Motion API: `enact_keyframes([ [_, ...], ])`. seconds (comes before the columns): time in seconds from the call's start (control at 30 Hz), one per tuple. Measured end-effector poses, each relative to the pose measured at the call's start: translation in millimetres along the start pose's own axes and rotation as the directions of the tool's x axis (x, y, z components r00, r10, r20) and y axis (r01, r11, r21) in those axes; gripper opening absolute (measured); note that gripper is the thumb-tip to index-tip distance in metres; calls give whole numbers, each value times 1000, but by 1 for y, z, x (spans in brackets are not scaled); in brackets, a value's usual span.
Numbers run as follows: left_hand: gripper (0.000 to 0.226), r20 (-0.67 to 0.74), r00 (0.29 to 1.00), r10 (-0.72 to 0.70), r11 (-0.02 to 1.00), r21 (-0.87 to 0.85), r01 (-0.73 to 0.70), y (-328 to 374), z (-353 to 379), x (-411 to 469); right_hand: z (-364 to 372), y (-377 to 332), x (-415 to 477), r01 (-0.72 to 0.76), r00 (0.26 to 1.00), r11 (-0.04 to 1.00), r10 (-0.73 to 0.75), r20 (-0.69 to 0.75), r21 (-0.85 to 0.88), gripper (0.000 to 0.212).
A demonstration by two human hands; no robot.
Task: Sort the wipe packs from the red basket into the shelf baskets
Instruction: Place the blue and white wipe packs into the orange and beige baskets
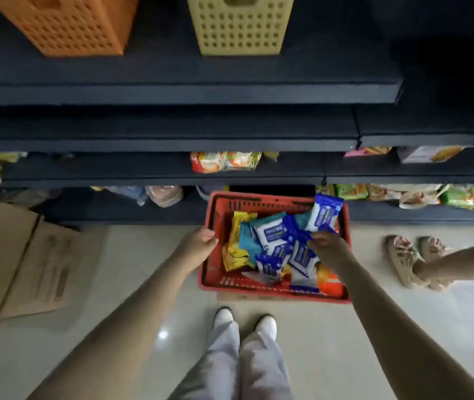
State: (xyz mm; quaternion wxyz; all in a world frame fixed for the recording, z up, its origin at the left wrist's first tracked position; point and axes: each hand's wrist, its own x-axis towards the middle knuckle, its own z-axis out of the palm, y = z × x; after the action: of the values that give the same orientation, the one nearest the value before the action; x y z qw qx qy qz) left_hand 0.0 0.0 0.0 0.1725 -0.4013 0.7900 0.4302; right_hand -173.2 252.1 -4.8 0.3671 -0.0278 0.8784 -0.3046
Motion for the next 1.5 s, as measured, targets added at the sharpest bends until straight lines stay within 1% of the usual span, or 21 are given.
enact_keyframes([
  [0.07,42,54,998,-26,1000,-15,27,-11,41,34,30,23,33,-2,1000,999,1,-28,-37,37],
  [0.13,50,119,991,-52,998,-26,56,-18,79,58,57,46,61,-38,999,998,38,-8,-52,38],
  [0.23,65,123,987,-99,989,-97,112,-26,123,93,83,72,99,-7,999,998,4,-40,-61,39],
  [0.27,68,119,985,-122,982,-127,137,-25,131,102,87,73,108,-1,998,999,-2,-63,-47,43],
  [0.37,81,157,975,-156,927,-317,199,-25,149,129,103,76,133,24,994,999,-26,-106,-22,58],
  [0.43,78,163,978,-132,890,-416,189,-19,154,143,111,71,143,27,993,1000,-26,-115,12,70],
  [0.5,77,181,971,-158,852,-471,226,-8,154,156,117,68,150,4,991,999,1,-132,37,80],
  [0.57,94,196,961,-193,854,-448,263,-3,155,166,118,68,153,-11,987,997,22,-158,74,77],
  [0.63,107,213,951,-224,884,-367,291,-1,154,170,115,68,154,-47,985,986,72,-160,158,73],
  [0.67,101,230,943,-241,880,-358,312,0,153,170,114,68,153,-61,983,980,92,-159,191,72],
  [0.77,50,256,947,-194,864,-412,288,1,156,169,113,68,149,-61,985,967,98,-141,249,71],
  [0.8,41,249,953,-173,871,-412,266,2,156,166,114,68,147,-63,986,963,101,-135,261,71],
  [0.83,38,244,957,-160,874,-415,252,-2,158,165,115,69,146,-65,986,958,105,-130,279,72],
  [0.93,47,233,962,-142,868,-437,234,-7,160,154,123,71,140,-57,989,925,105,-108,376,75],
  [1.03,52,209,970,-125,852,-478,212,-15,162,143,132,77,131,-65,990,857,121,-77,510,78],
  [1.13,58,239,959,-151,778,-570,265,-27,163,134,139,83,124,-77,987,810,144,-69,581,64],
  [1.2,48,257,956,-138,732,-624,274,-33,162,128,141,83,120,-67,980,806,164,-113,589,60],
  [1.27,33,262,955,-139,668,-688,285,-36,158,125,141,82,119,-47,969,829,174,-177,558,62],
  [1.33,30,290,951,-108,623,-725,291,-37,155,123,140,80,120,-56,963,820,196,-187,570,66],
  [1.43,33,338,938,-71,597,-739,312,-38,150,123,140,75,121,-139,973,723,228,-43,677,59],
  [1.5,31,355,934,-44,585,-748,312,-37,146,122,139,73,122,-194,975,696,213,59,691,49],
])
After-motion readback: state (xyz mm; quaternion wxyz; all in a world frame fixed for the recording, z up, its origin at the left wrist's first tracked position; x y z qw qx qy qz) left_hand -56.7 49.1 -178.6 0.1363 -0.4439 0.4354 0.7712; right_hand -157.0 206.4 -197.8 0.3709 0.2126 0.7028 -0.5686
